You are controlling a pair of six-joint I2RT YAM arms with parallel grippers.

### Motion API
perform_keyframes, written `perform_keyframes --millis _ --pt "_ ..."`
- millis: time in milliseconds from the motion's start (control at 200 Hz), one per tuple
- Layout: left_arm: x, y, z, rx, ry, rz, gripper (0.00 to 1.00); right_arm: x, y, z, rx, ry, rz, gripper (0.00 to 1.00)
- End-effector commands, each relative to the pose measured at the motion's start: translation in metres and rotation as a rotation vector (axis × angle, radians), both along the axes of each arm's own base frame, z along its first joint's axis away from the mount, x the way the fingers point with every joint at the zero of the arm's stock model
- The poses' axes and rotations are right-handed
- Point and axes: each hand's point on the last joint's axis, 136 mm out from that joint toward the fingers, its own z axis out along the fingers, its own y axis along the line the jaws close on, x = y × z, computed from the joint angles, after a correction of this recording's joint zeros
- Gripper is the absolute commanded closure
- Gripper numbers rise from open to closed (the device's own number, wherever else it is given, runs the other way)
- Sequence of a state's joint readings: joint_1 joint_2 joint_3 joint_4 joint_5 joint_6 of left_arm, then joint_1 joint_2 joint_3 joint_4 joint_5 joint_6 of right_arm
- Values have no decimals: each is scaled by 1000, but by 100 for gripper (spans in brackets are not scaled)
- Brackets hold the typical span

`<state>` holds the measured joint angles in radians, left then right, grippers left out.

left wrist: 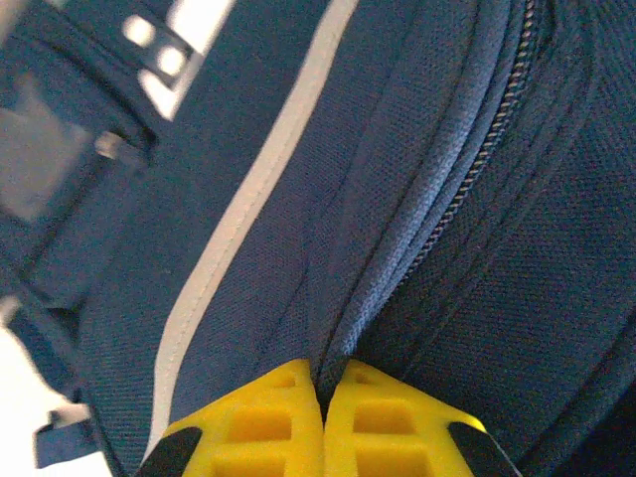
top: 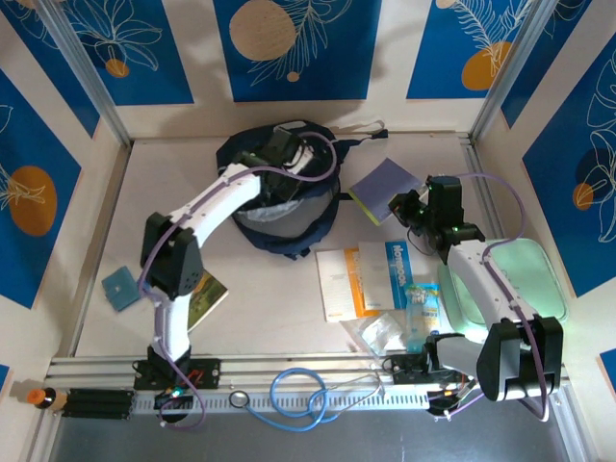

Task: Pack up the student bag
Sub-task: Open the student bag at the top-center of the table.

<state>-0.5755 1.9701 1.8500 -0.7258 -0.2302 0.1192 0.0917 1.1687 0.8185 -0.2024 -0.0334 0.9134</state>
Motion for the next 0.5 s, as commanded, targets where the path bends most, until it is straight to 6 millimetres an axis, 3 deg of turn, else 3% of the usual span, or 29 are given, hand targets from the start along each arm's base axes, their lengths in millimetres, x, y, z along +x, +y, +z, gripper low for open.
perform_keyframes --millis 0,220,415,495 --pt "15 6 83 -201 -213 102 100 -6 9 9 53 -13 20 100" --pt "11 -14 114 -338 -226 52 100 -17 52 30 134 -79 126 100" --pt "11 -25 119 -390 -206 43 100 -22 73 38 133 -125 129 100" --pt "12 -25 118 -388 -204 43 100 -25 72 42 71 -152 96 100"
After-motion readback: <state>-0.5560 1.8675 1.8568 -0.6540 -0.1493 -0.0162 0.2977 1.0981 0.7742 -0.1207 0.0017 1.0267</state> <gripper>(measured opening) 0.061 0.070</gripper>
